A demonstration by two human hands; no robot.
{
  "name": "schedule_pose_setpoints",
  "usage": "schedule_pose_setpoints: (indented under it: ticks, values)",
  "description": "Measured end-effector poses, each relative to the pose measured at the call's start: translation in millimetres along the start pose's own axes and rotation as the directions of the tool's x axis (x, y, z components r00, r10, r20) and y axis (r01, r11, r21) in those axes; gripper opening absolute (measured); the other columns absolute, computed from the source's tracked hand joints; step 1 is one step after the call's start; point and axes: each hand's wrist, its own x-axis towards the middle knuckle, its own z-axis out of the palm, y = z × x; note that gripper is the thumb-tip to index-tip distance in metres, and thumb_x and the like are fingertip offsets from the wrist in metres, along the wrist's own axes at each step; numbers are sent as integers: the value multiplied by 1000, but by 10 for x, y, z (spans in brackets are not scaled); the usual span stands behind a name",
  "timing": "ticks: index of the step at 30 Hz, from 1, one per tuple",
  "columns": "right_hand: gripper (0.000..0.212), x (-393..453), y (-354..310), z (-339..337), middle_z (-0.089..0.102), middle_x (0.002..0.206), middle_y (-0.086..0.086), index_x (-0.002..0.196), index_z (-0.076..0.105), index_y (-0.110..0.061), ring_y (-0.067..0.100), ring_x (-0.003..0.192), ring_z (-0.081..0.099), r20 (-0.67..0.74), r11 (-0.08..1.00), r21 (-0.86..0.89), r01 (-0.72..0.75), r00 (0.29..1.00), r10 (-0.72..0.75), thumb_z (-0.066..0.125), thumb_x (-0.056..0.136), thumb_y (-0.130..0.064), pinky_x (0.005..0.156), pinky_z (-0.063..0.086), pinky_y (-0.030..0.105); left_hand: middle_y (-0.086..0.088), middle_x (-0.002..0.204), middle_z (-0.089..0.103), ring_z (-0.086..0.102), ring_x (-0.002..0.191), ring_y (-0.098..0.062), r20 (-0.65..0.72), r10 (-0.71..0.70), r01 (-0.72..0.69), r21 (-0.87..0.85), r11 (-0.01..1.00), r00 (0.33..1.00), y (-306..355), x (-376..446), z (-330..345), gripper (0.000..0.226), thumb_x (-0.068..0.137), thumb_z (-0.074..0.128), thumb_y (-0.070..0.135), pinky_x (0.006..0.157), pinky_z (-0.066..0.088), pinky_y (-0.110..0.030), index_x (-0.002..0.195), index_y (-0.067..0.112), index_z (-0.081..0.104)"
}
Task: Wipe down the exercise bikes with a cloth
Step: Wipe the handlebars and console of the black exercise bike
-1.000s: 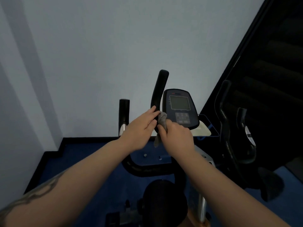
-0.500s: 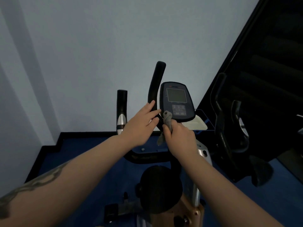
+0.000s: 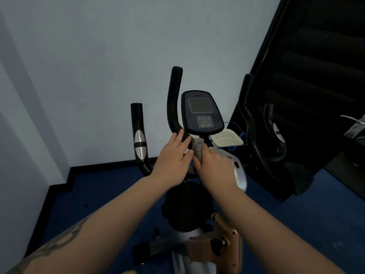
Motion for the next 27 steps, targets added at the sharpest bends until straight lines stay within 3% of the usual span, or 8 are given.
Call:
schedule_pose_setpoints:
  ticks: [4,9,17,20,22,24,27]
  values:
    - [39,-163,100,-51,61,108,7,125,48,-14,22,92,62,28,996,76,37,999,-39,40,98,-42,67,41,29,5,161,6,-1,147,-10,10,-46,47,-27,999,999,36,-141,25,50,102,32,32,120,3,-30,150,21,22]
    - [37,-337,140,-41,55,116,10,120,58,-11,23,106,53,9,963,269,-21,1000,20,50,95,-37,87,46,34,6,160,10,2,147,-8,-58,-51,48,-38,998,997,95,-355,42,50,102,33,31,121,4,-31,150,22,21]
    - [28,-651,163,-60,55,98,3,107,64,-16,15,86,55,54,862,494,-111,994,97,52,95,-38,77,48,29,7,159,15,6,146,-5,-101,-97,88,-90,992,990,132,-591,53,48,102,34,29,121,7,-33,149,21,27]
    - [29,-671,222,-125,58,80,-1,80,65,-17,8,70,55,121,761,625,-173,985,125,53,94,-40,60,41,19,8,159,18,9,146,-4,-141,-112,94,-126,988,984,149,-622,46,47,102,35,28,121,8,-31,148,22,30]
    - [36,-638,250,-200,63,71,0,72,64,-16,9,65,59,189,646,721,-250,968,164,53,93,-43,58,46,24,10,158,19,10,145,-2,-160,-102,79,-141,987,982,137,-650,33,47,101,37,29,120,9,-28,147,23,31]
    - [34,-545,245,-295,65,70,-2,75,64,-17,8,68,62,200,554,778,-296,953,228,52,92,-44,60,47,25,14,157,18,9,145,0,-162,-90,66,-146,987,983,114,-671,14,48,101,38,31,118,8,-24,148,26,30]
    - [32,-295,188,-447,67,83,-4,96,58,-18,7,76,64,182,427,854,-297,940,290,52,91,-49,63,52,25,17,156,17,8,144,2,-179,-70,43,-151,988,981,72,-628,-73,48,100,39,33,118,9,-24,147,29,29]
